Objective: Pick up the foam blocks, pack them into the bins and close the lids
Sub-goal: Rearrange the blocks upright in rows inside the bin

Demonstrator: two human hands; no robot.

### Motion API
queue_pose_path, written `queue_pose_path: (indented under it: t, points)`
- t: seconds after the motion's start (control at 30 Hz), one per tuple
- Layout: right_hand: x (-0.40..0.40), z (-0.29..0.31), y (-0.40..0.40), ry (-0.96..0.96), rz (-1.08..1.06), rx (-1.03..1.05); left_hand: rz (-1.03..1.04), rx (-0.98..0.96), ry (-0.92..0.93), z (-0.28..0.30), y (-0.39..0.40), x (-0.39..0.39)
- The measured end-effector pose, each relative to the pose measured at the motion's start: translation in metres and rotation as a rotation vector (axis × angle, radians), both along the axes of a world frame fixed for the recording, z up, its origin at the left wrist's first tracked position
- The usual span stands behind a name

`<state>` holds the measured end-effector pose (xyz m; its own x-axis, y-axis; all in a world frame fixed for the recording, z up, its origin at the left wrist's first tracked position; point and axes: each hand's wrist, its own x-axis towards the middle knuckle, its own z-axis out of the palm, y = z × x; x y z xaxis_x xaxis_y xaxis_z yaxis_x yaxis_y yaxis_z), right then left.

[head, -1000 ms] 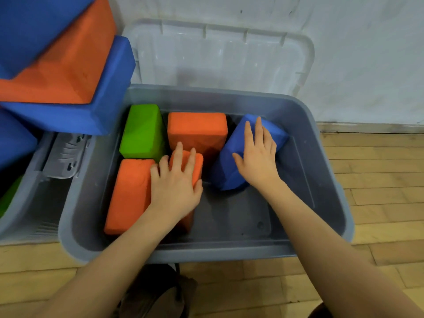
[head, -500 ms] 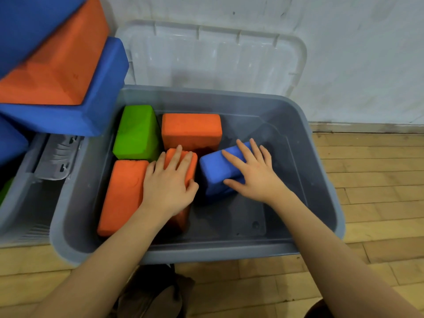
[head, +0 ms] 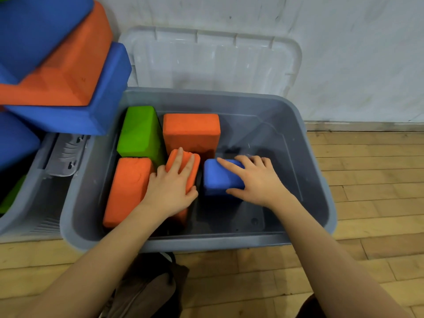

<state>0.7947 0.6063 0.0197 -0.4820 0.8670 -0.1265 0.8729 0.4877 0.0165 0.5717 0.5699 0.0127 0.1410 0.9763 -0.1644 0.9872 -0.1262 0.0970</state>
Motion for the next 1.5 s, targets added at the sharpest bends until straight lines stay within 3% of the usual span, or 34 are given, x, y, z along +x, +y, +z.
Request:
queue_pose_path:
  t: [0.1,0.2,0.27,0.47,0.6,0.7,0.9,1.07,1.33,1.5]
  points:
    - [-0.010,0.011,-0.009,-0.005,-0.114,0.020,-0.017,0.097,-0.024,0.009,-0.004,0.000]
    - [-0.025,0.018,-0.026,0.238,-0.396,-0.042,0.036,0.238,-0.028,0.018,-0.010,-0.002]
    - [-0.037,0.018,-0.037,0.268,-0.432,-0.039,0.089,0.285,-0.029,0.023,-0.015,-0.006]
    - [-0.069,0.012,-0.046,0.301,-0.506,-0.057,0.048,0.282,0.062,0.007,-0.039,-0.020]
    - [-0.069,0.004,-0.047,0.403,-0.600,-0.251,0.013,0.186,0.091,0.002,-0.034,-0.033]
    - [-0.070,0.002,-0.049,0.420,-0.562,-0.361,0.030,0.098,0.099,0.006,-0.027,-0.034]
    - [-0.083,0.004,-0.046,0.438,-0.490,-0.381,0.081,-0.053,0.019,0.004,-0.029,-0.040]
    - [-0.093,0.009,-0.047,0.548,-0.529,-0.373,0.069,0.049,0.011,0.007,-0.044,-0.046]
    - [-0.096,0.004,-0.041,0.489,-0.505,-0.430,0.120,0.027,-0.022,-0.001,-0.034,-0.047]
    - [-0.093,0.007,-0.027,0.402,-0.507,-0.211,0.068,0.151,-0.027,0.005,-0.019,-0.048]
